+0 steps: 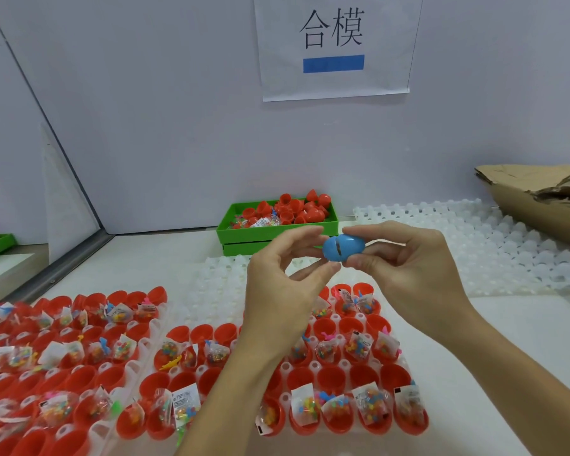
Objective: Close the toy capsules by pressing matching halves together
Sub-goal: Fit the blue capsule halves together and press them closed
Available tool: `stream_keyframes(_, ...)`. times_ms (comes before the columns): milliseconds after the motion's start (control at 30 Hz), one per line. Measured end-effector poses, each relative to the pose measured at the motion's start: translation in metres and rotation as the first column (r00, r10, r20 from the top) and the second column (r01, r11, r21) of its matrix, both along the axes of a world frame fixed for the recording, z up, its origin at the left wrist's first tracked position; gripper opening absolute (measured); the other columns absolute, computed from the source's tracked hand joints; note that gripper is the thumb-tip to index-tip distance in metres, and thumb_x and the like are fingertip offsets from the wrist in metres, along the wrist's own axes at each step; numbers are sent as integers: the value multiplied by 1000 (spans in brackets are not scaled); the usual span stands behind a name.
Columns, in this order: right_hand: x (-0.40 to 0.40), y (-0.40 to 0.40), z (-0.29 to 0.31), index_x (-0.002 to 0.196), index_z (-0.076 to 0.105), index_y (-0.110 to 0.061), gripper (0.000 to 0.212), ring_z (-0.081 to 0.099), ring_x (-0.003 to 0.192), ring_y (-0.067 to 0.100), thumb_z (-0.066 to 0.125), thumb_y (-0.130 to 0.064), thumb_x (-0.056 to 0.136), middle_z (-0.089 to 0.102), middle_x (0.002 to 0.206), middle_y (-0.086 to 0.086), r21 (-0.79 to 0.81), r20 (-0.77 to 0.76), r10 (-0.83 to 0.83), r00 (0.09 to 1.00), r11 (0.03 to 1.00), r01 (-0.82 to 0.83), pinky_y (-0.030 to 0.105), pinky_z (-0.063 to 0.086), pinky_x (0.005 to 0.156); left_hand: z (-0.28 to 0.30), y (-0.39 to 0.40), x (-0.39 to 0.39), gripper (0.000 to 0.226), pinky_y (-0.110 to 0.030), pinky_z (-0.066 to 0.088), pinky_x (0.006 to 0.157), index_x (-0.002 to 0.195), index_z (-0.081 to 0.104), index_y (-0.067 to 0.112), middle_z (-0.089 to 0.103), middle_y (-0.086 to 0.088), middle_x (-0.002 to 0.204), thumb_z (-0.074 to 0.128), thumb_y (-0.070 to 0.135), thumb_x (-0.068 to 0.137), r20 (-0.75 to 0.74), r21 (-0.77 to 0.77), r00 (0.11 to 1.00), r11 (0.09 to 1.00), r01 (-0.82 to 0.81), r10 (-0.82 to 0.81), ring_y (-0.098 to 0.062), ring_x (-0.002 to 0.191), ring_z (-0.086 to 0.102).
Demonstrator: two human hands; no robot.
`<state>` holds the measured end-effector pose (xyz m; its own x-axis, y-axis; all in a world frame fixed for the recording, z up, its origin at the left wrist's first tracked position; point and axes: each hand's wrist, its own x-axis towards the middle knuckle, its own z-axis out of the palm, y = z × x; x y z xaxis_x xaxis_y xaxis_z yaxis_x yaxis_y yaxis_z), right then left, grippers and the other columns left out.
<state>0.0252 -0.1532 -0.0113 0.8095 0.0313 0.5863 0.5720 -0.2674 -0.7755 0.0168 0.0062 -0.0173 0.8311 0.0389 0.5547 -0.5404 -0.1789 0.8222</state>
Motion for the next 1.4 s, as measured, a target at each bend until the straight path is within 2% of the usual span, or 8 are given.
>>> stream_keyframes(133, -3, 2, 2, 103, 70, -29, 40, 73, 73, 14, 74, 2, 79, 76, 75, -4, 43, -25, 88, 996, 995, -87, 19, 58, 76, 2, 4, 2, 31, -9, 52, 76, 102, 72, 24, 73, 11, 95, 77, 3, 80, -16, -14, 999, 999, 31, -32, -2, 94, 67)
stream_keyframes(300, -5, 3, 3, 98, 67, -38, 39, 73, 76, 11, 74, -4, 80, 74, 89, -13, 23, -34, 94, 995, 995, -93, 16, 57, 69, 2, 9, 2, 30, -12, 52, 83, 107, 70, 24, 73, 15, 102, 74, 5, 84, -26, 16, 994, 995, 103, -102, -2, 100, 68)
stream_keyframes(500, -1, 1, 0, 106, 71, -22, 31, 74, 79, 10, 72, -2, 82, 75, 92, -8, 26, -53, 110, 993, 994, -108, 17, 57, 70, 1, 9, 3, 36, -13, 53, 79, 107, 70, 26, 74, 12, 99, 77, 3, 81, -37, 32, 990, 990, 139, -138, -5, 97, 69)
stream_keyframes(633, -1, 1, -1, 109, 67, -23, 34, 74, 76, 9, 69, 0, 85, 75, 89, -9, 22, -46, 139, 989, 990, -138, 15, 56, 69, 1, 8, 2, 38, -10, 52, 78, 106, 68, 34, 72, 20, 98, 74, 4, 83, -47, 60, 991, 990, 131, -128, -1, 95, 69)
stream_keyframes(800, -1, 1, -1, 97, 68, -34, 38, 74, 78, 7, 71, 1, 82, 74, 81, -19, 19, -46, 159, 986, 987, -158, 12, 54, 69, 1, 7, 2, 43, -10, 52, 80, 102, 65, 42, 70, 31, 93, 74, 5, 83, -57, 95, 992, 989, 114, -109, 1, 95, 68)
stream_keyframes(1033, 0, 0, -1, 97, 69, -36, 27, 74, 79, 7, 71, -22, 74, 75, 85, -20, 30, -52, 183, 982, 983, -181, 11, 55, 69, -1, 8, 3, 37, -12, 53, 78, 107, 69, 33, 72, 19, 97, 75, 6, 82, -74, 77, 991, 991, 113, -108, -2, 94, 69)
stream_keyframes(1167, 2, -2, -4, 96, 70, -34, 33, 74, 79, 8, 73, -5, 80, 76, 85, -17, 28, -54, 179, 982, 984, -178, 12, 55, 69, -1, 8, 3, 37, -14, 54, 76, 106, 70, 32, 75, 13, 97, 76, 5, 82, -88, 59, 987, 988, 139, -134, -6, 92, 71)
stream_keyframes(1400, 1, 0, -3, 93, 69, -36, 34, 73, 77, 3, 73, -4, 81, 73, 79, -25, 21, -46, 151, 987, 988, -150, 10, 53, 67, -1, 10, 3, 34, -13, 54, 67, 110, 72, 28, 76, 7, 92, 77, 9, 82, -91, 57, 988, 990, 129, -123, -9, 86, 70)
